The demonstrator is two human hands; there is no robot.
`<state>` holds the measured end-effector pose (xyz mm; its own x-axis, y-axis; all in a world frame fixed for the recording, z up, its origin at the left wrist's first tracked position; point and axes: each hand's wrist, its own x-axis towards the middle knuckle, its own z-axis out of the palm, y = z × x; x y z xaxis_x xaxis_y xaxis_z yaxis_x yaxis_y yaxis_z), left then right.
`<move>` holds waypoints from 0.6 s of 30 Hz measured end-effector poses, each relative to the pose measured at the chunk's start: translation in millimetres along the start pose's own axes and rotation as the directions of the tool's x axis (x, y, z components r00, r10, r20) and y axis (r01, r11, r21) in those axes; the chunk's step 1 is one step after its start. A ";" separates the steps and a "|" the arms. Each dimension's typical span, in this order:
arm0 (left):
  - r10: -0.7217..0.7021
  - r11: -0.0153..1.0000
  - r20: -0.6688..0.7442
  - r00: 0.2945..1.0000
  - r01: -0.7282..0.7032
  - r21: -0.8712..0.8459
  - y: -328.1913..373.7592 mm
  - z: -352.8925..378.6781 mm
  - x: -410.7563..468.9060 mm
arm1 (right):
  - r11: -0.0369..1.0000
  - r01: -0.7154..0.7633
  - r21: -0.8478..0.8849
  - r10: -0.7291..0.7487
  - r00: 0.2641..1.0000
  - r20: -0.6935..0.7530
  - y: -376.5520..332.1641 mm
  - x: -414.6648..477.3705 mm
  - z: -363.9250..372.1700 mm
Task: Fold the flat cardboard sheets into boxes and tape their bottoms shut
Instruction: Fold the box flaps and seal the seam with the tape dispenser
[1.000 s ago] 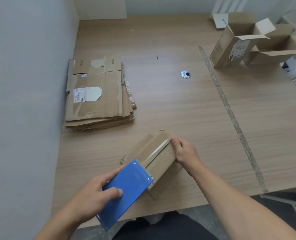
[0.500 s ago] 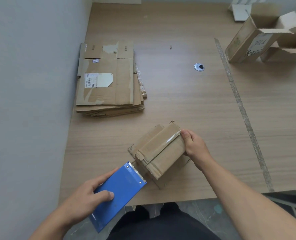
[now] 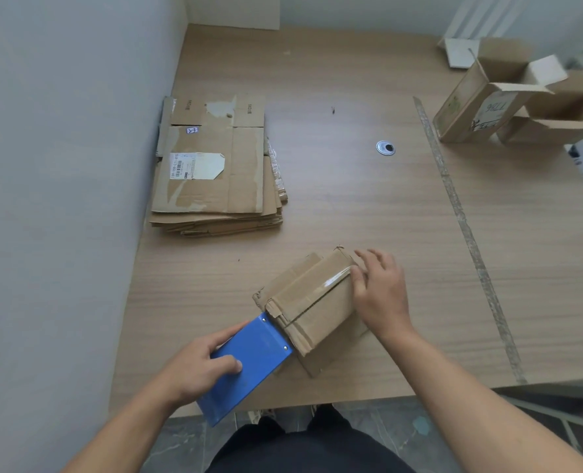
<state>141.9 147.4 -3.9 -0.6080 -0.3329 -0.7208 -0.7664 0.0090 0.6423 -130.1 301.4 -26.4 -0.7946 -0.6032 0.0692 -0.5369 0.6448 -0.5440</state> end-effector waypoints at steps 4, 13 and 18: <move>-0.008 1.000 -0.024 1.000 0.007 -0.005 4.3 6.3 2.1 | 0.913 0.369 -0.171 -0.348 0.927 0.141 -14.4 -31.7 9.8; 0.013 0.998 -0.067 0.998 -0.017 -0.055 19.5 17.7 6.4 | 0.928 0.261 -0.268 -0.104 0.868 0.486 -29.2 -24.1 -10.9; 0.064 0.997 -0.107 0.992 -0.068 -0.027 29.4 29.4 18.9 | 0.954 0.189 -0.232 -0.062 0.884 0.463 -35.9 -33.1 -7.7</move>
<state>101.8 169.1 -6.3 -0.6303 -0.4310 -0.6458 -0.7176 0.0060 0.6964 -86.7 301.8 -2.8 -0.5380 -0.7908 -0.2917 -0.7283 0.6104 -0.3116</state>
